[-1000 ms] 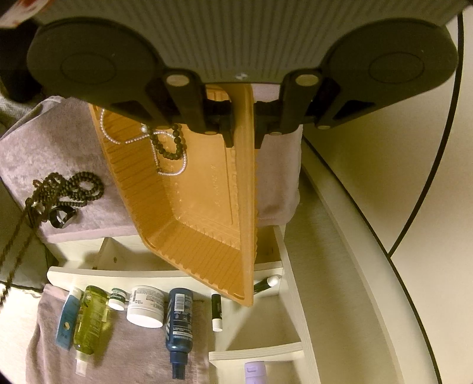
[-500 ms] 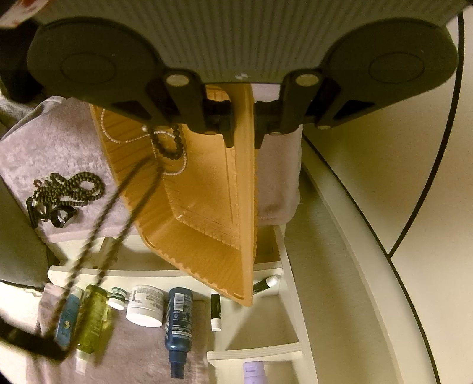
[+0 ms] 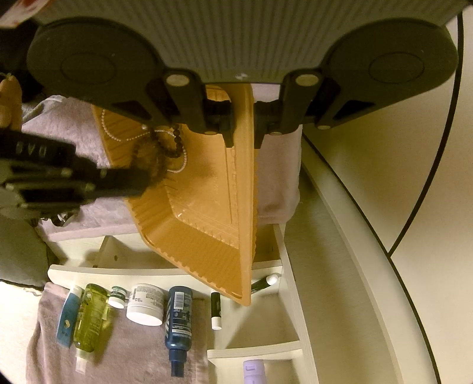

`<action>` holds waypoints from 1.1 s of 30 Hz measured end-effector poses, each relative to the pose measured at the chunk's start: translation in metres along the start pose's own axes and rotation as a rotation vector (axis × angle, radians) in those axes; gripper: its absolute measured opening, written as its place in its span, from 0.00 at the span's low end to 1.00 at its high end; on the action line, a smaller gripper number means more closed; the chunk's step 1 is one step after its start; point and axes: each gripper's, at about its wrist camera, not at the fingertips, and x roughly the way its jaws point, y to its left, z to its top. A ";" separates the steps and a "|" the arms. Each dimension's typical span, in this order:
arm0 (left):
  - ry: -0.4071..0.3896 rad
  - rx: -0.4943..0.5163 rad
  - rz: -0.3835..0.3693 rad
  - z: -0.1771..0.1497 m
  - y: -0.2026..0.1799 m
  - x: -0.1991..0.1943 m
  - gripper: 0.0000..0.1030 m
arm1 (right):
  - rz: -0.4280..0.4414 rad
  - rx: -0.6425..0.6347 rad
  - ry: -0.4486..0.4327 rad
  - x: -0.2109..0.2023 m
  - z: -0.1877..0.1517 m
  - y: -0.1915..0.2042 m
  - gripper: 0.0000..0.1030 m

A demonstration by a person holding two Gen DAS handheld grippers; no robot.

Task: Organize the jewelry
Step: 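Lift the brown bead strand with the right gripper and lower it into the tray, then move the right gripper to the green bead strand and close on it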

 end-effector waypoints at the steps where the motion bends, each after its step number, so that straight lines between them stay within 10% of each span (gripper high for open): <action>1: 0.000 0.001 0.000 0.000 0.000 0.000 0.10 | -0.002 -0.001 0.004 0.001 -0.001 0.000 0.06; 4: 0.000 0.000 0.000 0.000 0.000 0.000 0.10 | -0.049 -0.006 -0.008 -0.002 -0.006 -0.001 0.09; 9: 0.002 -0.001 0.001 0.000 0.000 0.000 0.10 | -0.099 0.004 -0.051 -0.017 -0.008 -0.009 0.43; 21: -0.002 0.002 0.007 -0.001 -0.002 -0.001 0.10 | -0.522 -0.048 -0.176 -0.106 -0.040 -0.036 0.43; 33: -0.004 0.003 0.009 -0.002 -0.002 -0.002 0.10 | -0.732 0.073 -0.116 -0.156 -0.090 -0.074 0.43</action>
